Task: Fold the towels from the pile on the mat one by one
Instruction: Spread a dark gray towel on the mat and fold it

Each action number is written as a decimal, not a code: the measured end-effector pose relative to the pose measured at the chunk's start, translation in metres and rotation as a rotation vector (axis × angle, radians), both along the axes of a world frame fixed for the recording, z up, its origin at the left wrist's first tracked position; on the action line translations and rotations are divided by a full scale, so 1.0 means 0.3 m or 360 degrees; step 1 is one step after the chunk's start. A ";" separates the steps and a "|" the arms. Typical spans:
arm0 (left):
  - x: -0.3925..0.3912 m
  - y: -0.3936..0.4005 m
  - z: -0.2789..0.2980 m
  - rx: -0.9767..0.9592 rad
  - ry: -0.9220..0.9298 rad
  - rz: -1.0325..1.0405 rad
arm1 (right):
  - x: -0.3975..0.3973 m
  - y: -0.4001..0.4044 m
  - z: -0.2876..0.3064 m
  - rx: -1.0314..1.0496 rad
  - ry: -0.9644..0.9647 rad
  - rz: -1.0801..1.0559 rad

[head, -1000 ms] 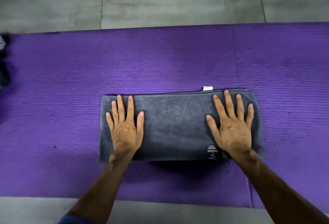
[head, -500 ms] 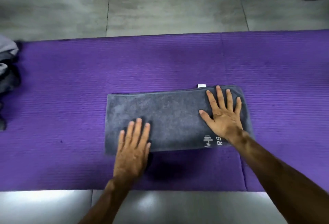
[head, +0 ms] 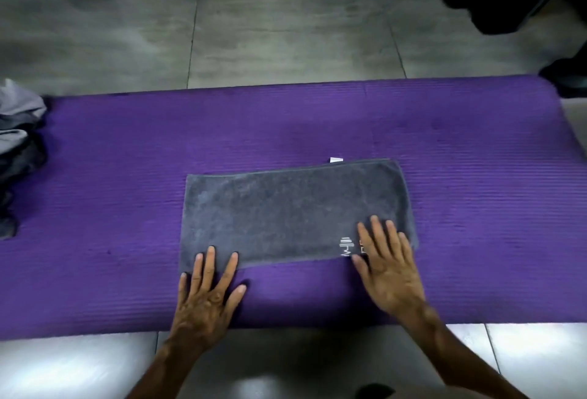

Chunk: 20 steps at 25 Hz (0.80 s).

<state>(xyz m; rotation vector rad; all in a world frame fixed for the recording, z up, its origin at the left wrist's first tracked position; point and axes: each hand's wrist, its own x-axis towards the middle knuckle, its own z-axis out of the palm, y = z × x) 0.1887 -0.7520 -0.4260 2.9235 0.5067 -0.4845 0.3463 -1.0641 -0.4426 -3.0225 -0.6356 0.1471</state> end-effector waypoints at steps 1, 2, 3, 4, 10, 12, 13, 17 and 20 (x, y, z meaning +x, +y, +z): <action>-0.001 0.002 0.016 0.0040 0.0017 0.0006 | 0.024 -0.087 0.008 -0.0034 -0.0022 -0.0046; 0.011 -0.006 0.032 0.0075 -0.0001 -0.0004 | 0.042 -0.137 0.027 -0.0034 -0.0034 -0.0091; 0.034 -0.028 0.047 0.0072 -0.0031 -0.0038 | 0.046 -0.139 0.045 -0.0023 -0.0051 -0.0127; 0.065 -0.064 0.059 0.0040 -0.0062 -0.0114 | 0.039 -0.096 0.061 0.0038 -0.0098 -0.0112; 0.132 -0.254 -0.032 -0.0090 0.0019 -0.0480 | -0.169 0.308 0.027 0.0247 0.0076 0.0445; 0.110 -0.224 -0.056 -0.0050 -0.0010 -0.0509 | -0.130 0.216 -0.001 0.0197 0.0047 0.0351; 0.103 -0.204 -0.047 -0.0084 -0.0013 -0.0486 | -0.107 0.140 -0.004 0.0143 0.0057 0.0260; 0.093 -0.120 0.022 -0.0566 -0.0351 -0.0033 | -0.001 -0.143 0.001 0.0026 0.0147 -0.0290; 0.069 0.015 0.048 -0.0523 -0.0726 0.0390 | 0.031 -0.195 0.023 -0.0067 0.0208 -0.0336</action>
